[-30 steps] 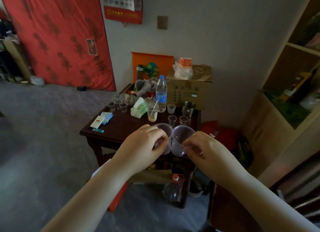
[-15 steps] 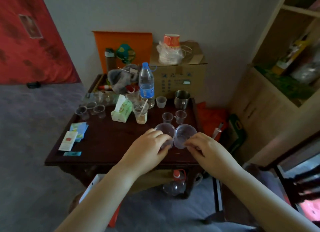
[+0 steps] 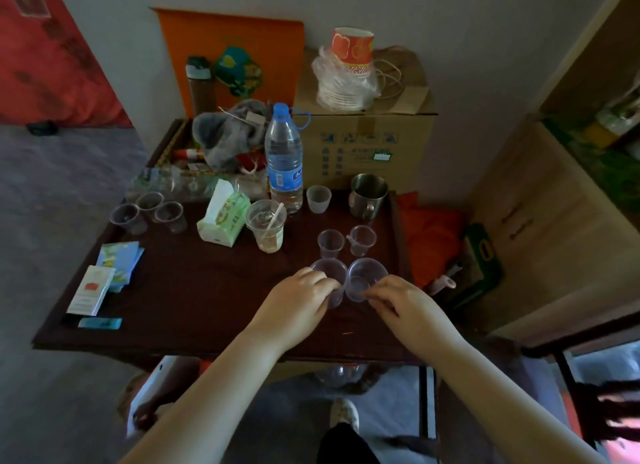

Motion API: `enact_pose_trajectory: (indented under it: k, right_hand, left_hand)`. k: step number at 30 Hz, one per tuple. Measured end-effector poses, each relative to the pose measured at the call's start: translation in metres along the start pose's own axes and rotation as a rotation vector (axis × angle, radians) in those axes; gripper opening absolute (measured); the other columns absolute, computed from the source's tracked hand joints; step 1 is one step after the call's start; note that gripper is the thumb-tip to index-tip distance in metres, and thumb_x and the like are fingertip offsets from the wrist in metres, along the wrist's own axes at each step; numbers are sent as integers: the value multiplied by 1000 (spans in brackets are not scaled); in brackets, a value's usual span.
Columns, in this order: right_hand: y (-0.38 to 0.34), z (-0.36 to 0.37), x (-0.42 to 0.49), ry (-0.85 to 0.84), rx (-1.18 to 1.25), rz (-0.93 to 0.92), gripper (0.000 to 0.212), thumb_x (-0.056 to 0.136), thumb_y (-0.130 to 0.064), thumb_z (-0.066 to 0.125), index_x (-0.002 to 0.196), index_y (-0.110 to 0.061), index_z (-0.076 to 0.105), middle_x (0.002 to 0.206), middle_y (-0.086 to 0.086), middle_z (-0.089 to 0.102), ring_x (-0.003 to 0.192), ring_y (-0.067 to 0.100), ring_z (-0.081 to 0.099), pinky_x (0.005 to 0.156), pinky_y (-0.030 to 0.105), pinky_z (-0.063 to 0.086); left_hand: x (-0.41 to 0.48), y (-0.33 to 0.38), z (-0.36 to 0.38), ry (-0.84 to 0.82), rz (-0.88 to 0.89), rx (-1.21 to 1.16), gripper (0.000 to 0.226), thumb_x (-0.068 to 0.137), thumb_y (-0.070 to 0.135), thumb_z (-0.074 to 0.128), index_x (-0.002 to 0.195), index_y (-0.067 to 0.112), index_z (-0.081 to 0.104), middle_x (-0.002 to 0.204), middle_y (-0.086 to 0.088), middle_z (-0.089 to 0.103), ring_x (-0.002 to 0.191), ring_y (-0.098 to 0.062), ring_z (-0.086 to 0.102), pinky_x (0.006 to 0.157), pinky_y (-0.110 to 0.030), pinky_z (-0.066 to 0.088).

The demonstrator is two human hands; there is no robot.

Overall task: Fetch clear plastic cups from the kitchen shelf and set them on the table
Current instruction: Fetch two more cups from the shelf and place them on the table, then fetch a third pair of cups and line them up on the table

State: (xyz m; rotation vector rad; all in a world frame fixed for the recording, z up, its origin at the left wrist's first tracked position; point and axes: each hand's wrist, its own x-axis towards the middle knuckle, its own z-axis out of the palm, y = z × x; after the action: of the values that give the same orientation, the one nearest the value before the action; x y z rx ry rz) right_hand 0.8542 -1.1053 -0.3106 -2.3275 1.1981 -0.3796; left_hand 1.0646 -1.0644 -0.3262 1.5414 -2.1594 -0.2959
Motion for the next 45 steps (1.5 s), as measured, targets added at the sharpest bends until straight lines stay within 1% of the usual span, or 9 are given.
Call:
enact_pose_trajectory:
  k: [2,6,11,16,25,31,38,42,45]
  right_hand:
    - [17,2,17,-38,9,6,23,90,-21,53,109,-28,64,105,-12,58,97,2,52,82,15,42]
    - [53,12,47,-131,9,39,25,91,-19,50,113,-24,62,110,-8,57,102,9,53,87,28,45]
    - [88,26,75,-256,44,72,27,91,-20,50,116,-23,59,115,-4,55,109,13,50,93,32,43]
    - [111,39,94,-333,64,89,28,91,-22,50,117,-20,58,115,0,54,110,17,49,91,35,43]
    - [131,57,107,-420,49,102,32,92,-26,49,122,-17,53,119,1,51,113,18,47,91,34,43]
    - [136,60,107,-425,66,87,32,91,-25,49,122,-19,52,121,-2,52,112,17,47,91,33,43]
    - [130,55,99,-386,72,109,35,92,-22,48,127,-20,50,132,-5,47,114,16,50,92,32,44]
    - [115,47,85,-338,28,174,36,93,-25,46,129,-24,47,140,-7,39,115,16,50,90,35,46]
    - [99,40,72,-243,-20,221,35,93,-27,45,128,-26,49,136,-9,40,118,15,46,91,33,45]
  left_hand:
    - [13,-8,12,-20,-34,-1,21,82,8,55,100,17,61,93,0,64,93,-20,55,68,-23,43]
    - [37,-22,38,-85,-111,-37,24,84,6,51,105,14,61,100,-4,63,98,-22,54,71,-39,51]
    - [58,-36,72,-146,-188,-62,31,86,11,49,116,16,58,112,-2,60,107,-18,50,79,-31,50]
    - [71,-46,98,-218,-263,-42,34,88,17,49,122,17,53,120,-3,56,113,-19,46,84,-35,49]
    - [77,-58,123,-286,-342,-52,41,89,16,49,130,17,45,129,-4,50,120,-19,41,90,-31,45]
    - [77,-59,129,-277,-328,-14,40,88,16,50,128,14,48,128,-4,51,120,-20,43,95,-31,41]
    - [71,-59,123,-270,-293,46,38,87,21,51,124,15,50,126,-1,51,119,-18,43,94,-33,43]
    - [67,-58,112,-245,-243,32,37,87,23,52,123,17,51,123,3,52,117,-17,44,91,-31,44]
    - [66,-57,97,-227,-195,11,38,87,25,52,124,21,50,122,5,52,115,-15,45,88,-30,45]
